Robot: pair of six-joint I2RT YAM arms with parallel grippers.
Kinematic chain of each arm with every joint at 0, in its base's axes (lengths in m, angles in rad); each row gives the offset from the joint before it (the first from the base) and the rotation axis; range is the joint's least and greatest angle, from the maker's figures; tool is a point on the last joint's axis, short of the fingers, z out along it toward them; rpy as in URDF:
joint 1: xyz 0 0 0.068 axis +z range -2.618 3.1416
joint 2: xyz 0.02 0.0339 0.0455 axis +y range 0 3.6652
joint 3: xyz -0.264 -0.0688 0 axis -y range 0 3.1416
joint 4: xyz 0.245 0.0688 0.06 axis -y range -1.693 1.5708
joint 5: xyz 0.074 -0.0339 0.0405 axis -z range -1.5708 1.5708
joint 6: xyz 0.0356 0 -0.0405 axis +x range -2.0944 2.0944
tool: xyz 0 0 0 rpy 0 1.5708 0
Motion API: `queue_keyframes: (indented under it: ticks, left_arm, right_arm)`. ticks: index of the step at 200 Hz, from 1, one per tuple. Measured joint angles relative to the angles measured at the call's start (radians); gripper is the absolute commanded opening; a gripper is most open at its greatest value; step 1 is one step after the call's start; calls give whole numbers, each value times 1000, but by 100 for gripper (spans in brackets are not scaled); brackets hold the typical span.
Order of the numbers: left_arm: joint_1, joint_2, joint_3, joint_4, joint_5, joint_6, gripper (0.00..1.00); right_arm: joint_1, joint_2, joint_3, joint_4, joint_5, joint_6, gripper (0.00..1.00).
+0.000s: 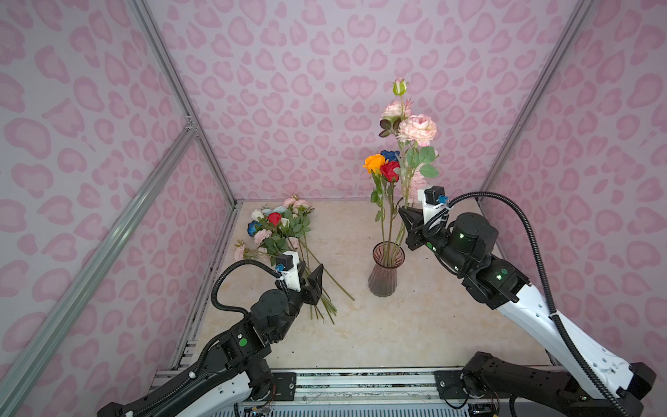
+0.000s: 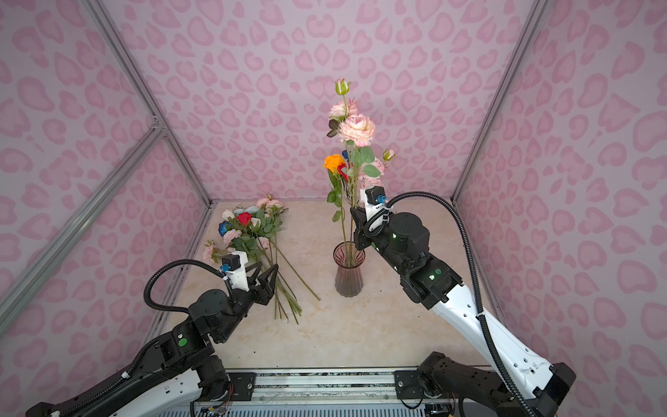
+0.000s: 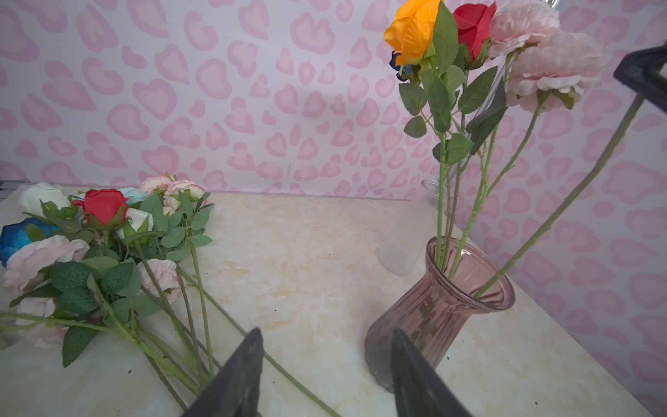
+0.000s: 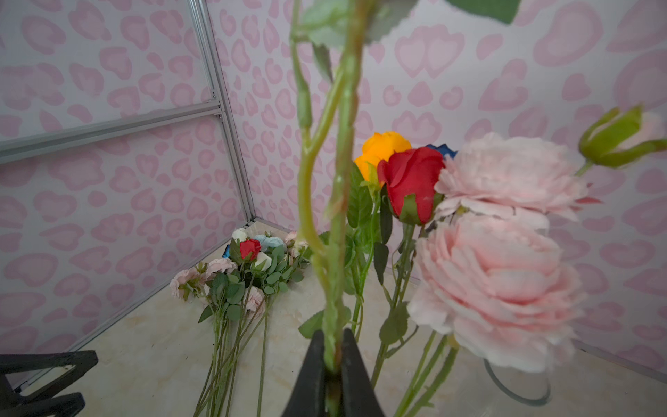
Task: Arrange the flowers into the vase
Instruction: 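Lower the pink rose stem into the pink vase with the right gripper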
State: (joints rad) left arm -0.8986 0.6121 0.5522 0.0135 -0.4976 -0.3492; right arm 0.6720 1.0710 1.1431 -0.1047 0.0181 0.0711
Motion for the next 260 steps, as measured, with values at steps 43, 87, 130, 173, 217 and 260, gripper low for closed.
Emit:
queue_keyframes:
  ticks: [43, 87, 130, 173, 217, 260]
  left_arm:
    - [0, 2, -13, -3, 0, -10, 57]
    - [1, 19, -13, -3, 0, -10, 56]
    - [1, 31, -11, -3, 3, -16, 56]
    - [1, 49, -2, -4, 3, -16, 56]
    - [1, 53, 5, -5, 5, -16, 56]
    - [2, 67, 7, -5, 9, -16, 56]
  right_arm:
    - [0, -15, -140, 95, -5, 45, 15]
    - [0, -11, -219, 171, -11, 71, 15]
    - [0, -3, -241, 200, -12, 87, 17]
    - [0, -17, -249, 223, -19, 105, 20]
    - [2, -28, -253, 224, -23, 120, 23]
    - [23, -64, -256, 217, -23, 128, 27]
